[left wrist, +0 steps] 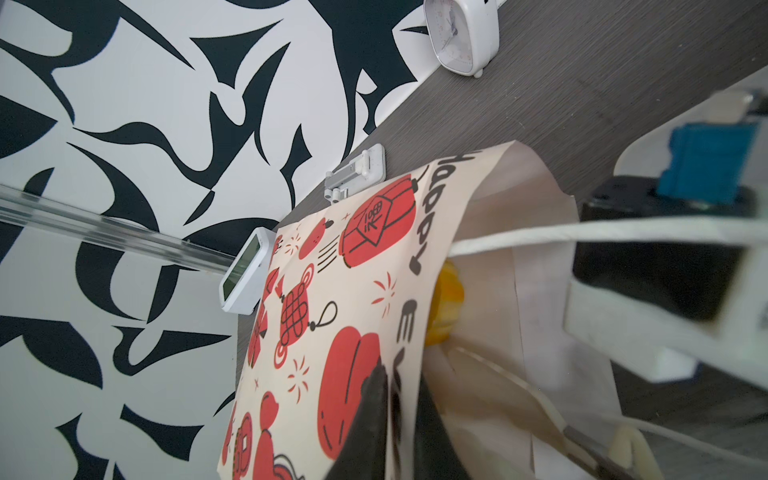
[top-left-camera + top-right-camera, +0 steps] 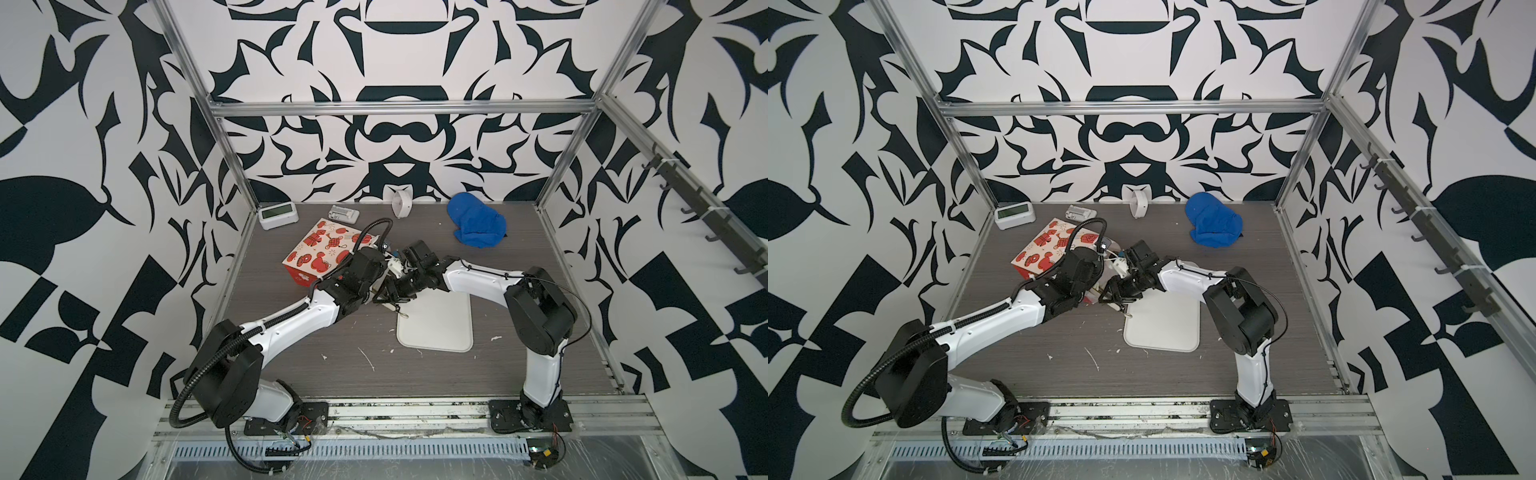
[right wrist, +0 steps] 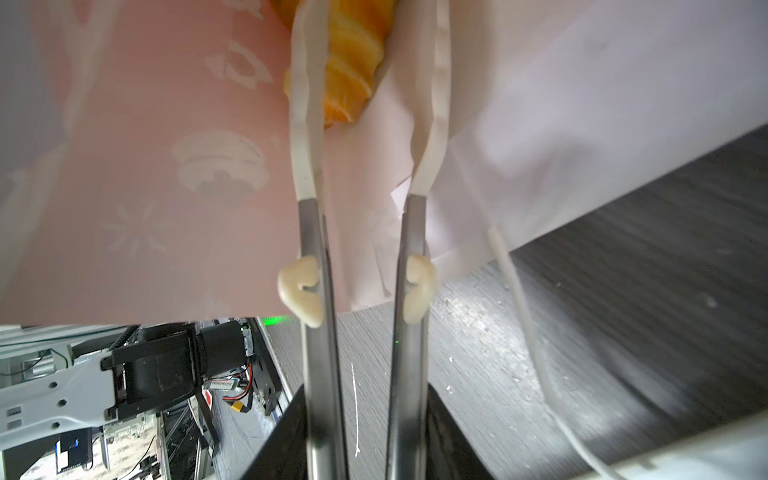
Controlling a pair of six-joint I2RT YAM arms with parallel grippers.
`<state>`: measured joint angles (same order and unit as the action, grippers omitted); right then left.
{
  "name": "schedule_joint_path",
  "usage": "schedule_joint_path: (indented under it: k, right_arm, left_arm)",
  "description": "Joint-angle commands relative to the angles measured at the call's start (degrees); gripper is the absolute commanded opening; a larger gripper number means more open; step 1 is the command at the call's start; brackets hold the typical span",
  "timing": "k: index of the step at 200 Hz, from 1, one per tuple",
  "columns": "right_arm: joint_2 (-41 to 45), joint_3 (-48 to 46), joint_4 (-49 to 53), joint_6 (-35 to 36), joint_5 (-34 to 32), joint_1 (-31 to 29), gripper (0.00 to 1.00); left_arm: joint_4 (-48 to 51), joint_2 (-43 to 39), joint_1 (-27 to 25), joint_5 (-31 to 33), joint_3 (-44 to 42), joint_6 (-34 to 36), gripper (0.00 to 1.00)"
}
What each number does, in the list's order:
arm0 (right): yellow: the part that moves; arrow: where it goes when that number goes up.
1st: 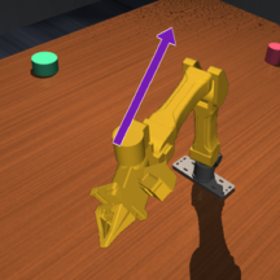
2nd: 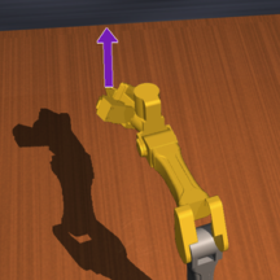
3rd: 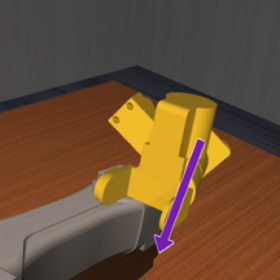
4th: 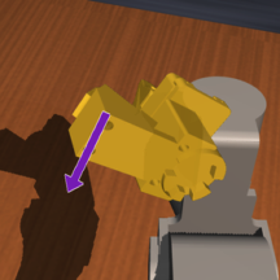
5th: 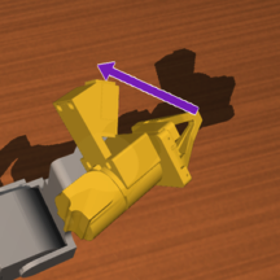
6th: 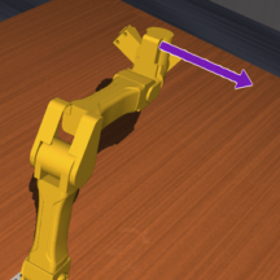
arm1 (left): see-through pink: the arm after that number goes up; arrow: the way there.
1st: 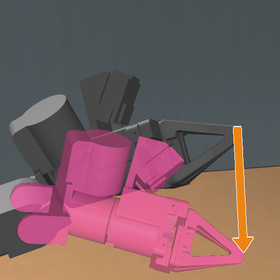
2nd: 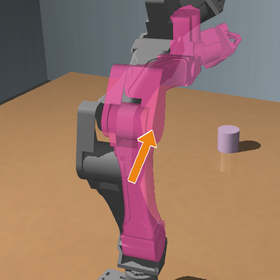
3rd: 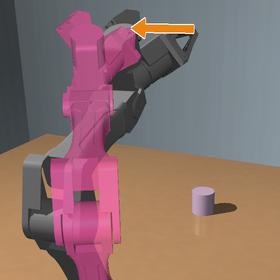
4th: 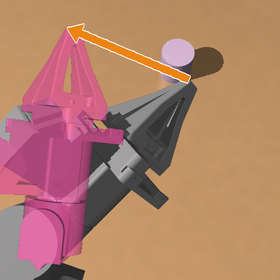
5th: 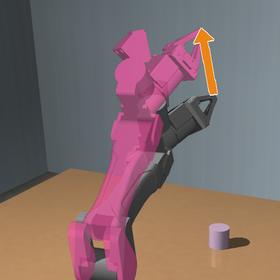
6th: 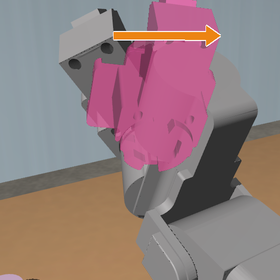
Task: Take the fake bread out of the paper bag
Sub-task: 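Insert the tongs into the bag and pinch the yellow bread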
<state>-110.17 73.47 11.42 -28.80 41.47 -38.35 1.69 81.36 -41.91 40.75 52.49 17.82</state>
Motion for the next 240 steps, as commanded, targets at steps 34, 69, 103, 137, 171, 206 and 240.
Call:
schedule_joint_path:
  k: [34, 69, 103, 137, 171, 206, 240]
  right_arm:
    - [8.7, -2.5, -2.1, -1.0, -2.2, 3.8, 0.42]
    - [8.3, -2.9, -3.5, -1.7, -2.2, 5.2, 0.43]
    - [6.8, -1.9, -4.6, -2.1, -2.6, 5.5, 0.43]
    - [5.5, -1.3, -5.0, -2.2, -2.2, 6.0, 0.43]
    - [5.1, -1.0, -6.4, -2.8, -1.2, 6.3, 0.43]
    - [4.8, -1.2, -8.6, -4.3, 0.2, 7.0, 0.44]
    - [3.5, -1.1, -10.8, -5.7, 1.6, 7.5, 0.44]
  left_arm:
    - [-0.5, -2.3, 0.1, 0.1, -1.0, -0.2, 0.13]
    - [-0.5, -1.8, 0.1, 0.2, -0.9, 0.1, 0.13]
    - [-0.1, -1.6, 0.1, -0.1, -0.5, 0.4, 0.13]
    - [-0.1, -1.5, 0.1, -0.3, -0.4, 0.5, 0.13]
    - [0.2, -1.2, 0.1, -0.2, -0.5, 0.2, 0.13]
    - [0.2, -0.9, 0.1, -0.3, -0.2, 0.2, 0.13]
    - [0.2, -0.9, 0.1, -0.4, -0.1, 0.3, 0.13]
